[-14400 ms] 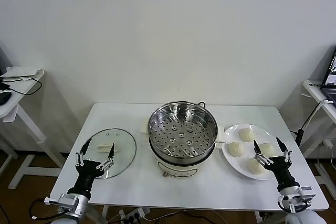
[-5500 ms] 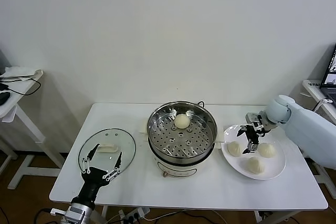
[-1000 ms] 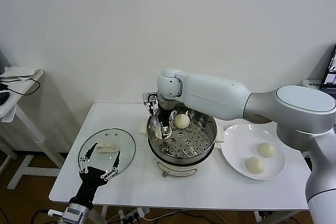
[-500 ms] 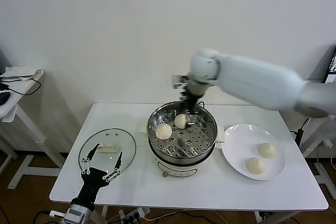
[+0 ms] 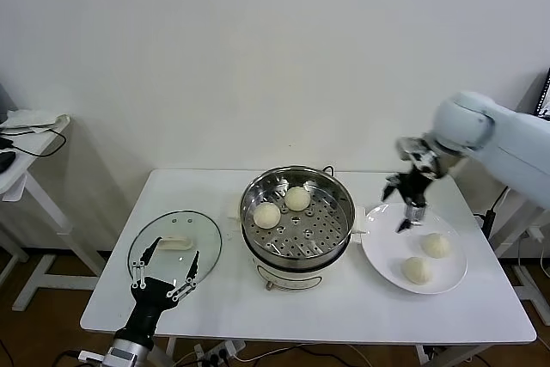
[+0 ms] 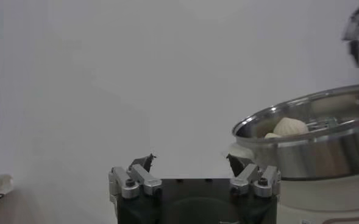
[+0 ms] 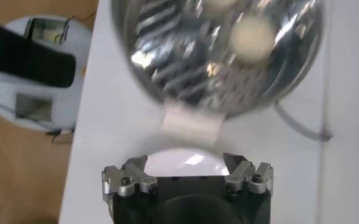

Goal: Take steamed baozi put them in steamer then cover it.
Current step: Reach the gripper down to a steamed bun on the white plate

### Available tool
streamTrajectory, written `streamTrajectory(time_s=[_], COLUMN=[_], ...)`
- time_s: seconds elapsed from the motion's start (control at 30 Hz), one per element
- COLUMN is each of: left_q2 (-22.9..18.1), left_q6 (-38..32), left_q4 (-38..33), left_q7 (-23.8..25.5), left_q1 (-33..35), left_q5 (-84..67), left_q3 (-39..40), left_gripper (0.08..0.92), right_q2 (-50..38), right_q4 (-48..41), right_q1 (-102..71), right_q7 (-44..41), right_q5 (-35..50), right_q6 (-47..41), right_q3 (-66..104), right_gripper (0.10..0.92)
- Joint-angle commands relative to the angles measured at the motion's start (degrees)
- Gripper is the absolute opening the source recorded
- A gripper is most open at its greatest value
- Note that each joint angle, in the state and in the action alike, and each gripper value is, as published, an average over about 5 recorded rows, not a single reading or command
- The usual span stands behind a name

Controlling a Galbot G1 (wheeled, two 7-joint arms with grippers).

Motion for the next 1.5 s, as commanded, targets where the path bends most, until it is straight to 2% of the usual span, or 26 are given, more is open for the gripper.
streamTrajectory(time_s=[0.03, 0.53, 1.33, 1.5], left_q2=[-0.1, -0.4, -0.5, -0.6], left_q6=[0.0, 0.0, 0.0, 0.1], left_q4=[-0.2, 0.7, 1.9, 2.1], left_q7=[-0.1, -0.2, -0.4, -0.4], left_q1=[0.3, -0.4, -1.0, -1.2], left_q5=[0.5, 0.7, 1.2, 1.2], left_q3=[0.5, 0.7, 0.7, 0.9], left_gripper=[0.823, 0.823, 0.823, 0.823], right_q2=[-7.5, 1.6, 5.3, 5.1], right_q4=[-1.8, -11.2, -13.1, -13.2], right_q1=[-23.0, -33.5, -36.5, -36.4], right_q7=[-2.4, 3.9, 4.7, 4.7], right_q5=[-13.3, -20.1, -23.0, -23.0], right_q6=[7.6, 8.3, 8.3, 8.3], right_q3=[17.0, 27.3, 29.7, 29.7], right_gripper=[0.823, 0.823, 0.823, 0.776])
